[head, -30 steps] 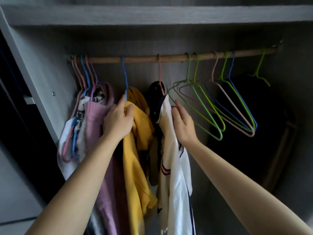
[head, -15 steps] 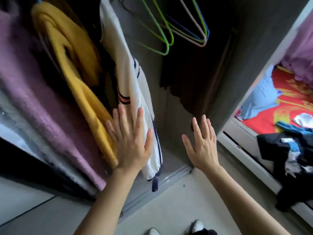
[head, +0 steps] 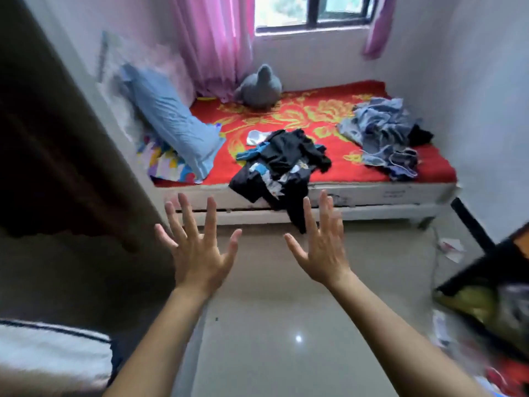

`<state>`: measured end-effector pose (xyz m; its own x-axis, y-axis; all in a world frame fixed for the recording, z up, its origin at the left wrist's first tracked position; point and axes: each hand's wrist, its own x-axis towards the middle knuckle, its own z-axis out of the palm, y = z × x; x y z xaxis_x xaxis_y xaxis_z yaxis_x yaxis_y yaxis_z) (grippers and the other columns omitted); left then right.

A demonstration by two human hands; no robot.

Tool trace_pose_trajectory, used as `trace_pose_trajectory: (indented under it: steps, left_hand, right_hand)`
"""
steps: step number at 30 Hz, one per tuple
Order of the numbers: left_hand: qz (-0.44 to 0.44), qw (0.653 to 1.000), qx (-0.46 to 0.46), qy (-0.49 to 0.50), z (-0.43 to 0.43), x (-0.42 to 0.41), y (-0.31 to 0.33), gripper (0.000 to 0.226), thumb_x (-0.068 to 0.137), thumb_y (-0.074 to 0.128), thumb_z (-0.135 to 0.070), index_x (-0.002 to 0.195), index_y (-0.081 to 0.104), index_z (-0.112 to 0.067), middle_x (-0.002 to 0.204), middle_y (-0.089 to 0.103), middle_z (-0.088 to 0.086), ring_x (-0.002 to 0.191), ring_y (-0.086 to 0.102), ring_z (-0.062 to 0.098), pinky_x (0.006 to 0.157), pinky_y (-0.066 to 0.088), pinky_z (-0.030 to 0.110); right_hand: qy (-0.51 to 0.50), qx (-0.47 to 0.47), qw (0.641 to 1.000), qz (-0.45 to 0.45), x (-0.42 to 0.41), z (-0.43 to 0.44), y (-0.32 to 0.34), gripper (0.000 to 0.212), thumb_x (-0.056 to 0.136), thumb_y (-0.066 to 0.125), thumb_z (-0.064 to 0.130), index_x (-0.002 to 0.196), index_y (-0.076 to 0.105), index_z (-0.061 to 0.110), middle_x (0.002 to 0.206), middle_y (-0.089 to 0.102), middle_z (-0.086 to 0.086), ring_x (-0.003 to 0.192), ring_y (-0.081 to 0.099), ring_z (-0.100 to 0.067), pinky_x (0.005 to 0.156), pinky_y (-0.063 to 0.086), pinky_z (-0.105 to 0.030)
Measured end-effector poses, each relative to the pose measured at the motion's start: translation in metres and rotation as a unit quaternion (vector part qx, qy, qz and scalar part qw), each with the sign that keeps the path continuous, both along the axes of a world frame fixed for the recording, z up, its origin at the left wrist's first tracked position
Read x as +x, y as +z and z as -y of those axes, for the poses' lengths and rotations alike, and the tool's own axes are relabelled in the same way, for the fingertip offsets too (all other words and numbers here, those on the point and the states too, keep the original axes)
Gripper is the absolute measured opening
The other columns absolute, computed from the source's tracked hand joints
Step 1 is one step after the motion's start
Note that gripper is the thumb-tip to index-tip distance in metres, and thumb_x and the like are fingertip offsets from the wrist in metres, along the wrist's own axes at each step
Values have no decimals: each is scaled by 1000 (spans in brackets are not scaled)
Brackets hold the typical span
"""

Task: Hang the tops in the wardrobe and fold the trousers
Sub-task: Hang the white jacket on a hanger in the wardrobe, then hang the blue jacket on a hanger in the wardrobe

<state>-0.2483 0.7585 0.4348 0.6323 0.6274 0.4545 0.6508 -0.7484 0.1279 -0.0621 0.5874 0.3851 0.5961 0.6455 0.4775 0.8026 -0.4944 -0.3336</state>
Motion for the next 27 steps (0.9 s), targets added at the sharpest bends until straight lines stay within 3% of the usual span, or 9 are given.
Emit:
trace_pose_trajectory:
  steps: [3,7,8,10,13,19,24,27]
  left_hand:
    - [-1,993,24,-114,89,83,-3,83,91,33,-73,158,13,-28,165,-5,17,150,-7,43,111,1,70]
    - [-21,969,-14,-244,248,171,-20,83,90,30,-73,158,12,-29,165,-9,15,150,-10,40,110,5,73]
    - [-39,957,-20,-285,283,184,-25,84,90,31,-73,158,10,-30,164,-13,13,150,-13,39,110,5,73]
    - [-100,909,-22,-405,398,215,-44,84,89,30,-74,158,6,-32,163,-23,9,149,-19,37,110,4,73]
    - [-137,895,-48,-422,437,222,-56,82,90,29,-74,156,2,-33,161,-30,6,148,-24,34,112,3,72]
    - [-226,784,-29,-578,598,241,-80,81,90,23,-76,155,-6,-37,159,-33,5,147,-27,33,114,1,69]
    - [-299,704,-29,-643,663,236,-138,80,93,29,-72,155,-10,-39,161,-28,6,148,-23,35,114,1,69]
    - [-365,661,-17,-656,681,229,-191,81,92,27,-72,154,-14,-40,155,-41,3,147,-26,33,113,1,69]
  right_hand:
    - [-103,17,995,3,41,125,-3,89,93,57,55,159,17,12,166,-2,-22,154,0,-38,122,8,-57]
    - [-248,32,968,-11,58,317,-20,89,91,56,54,160,12,19,166,-5,-20,154,-4,-38,123,3,-57]
    - [-289,34,956,-25,57,359,-27,90,91,57,54,160,12,19,166,-5,-20,153,-3,-39,122,6,-59]
    - [-445,29,893,-66,30,485,-45,91,90,59,54,160,14,20,166,-4,-21,153,0,-40,121,9,-61]
    - [-476,9,876,-81,5,533,-54,90,91,53,59,161,9,21,166,-6,-20,153,0,-38,122,8,-58]
    - [-662,24,735,-147,-95,663,-90,89,94,47,60,161,4,20,166,-9,-20,153,0,-40,121,14,-59]
    - [-705,23,674,-220,-152,677,-140,90,94,56,54,161,9,16,165,-5,-23,151,9,-45,118,22,-60]
    - [-730,1,621,-284,-183,666,-178,89,93,55,55,161,12,17,165,-1,-23,148,17,-46,115,27,-59]
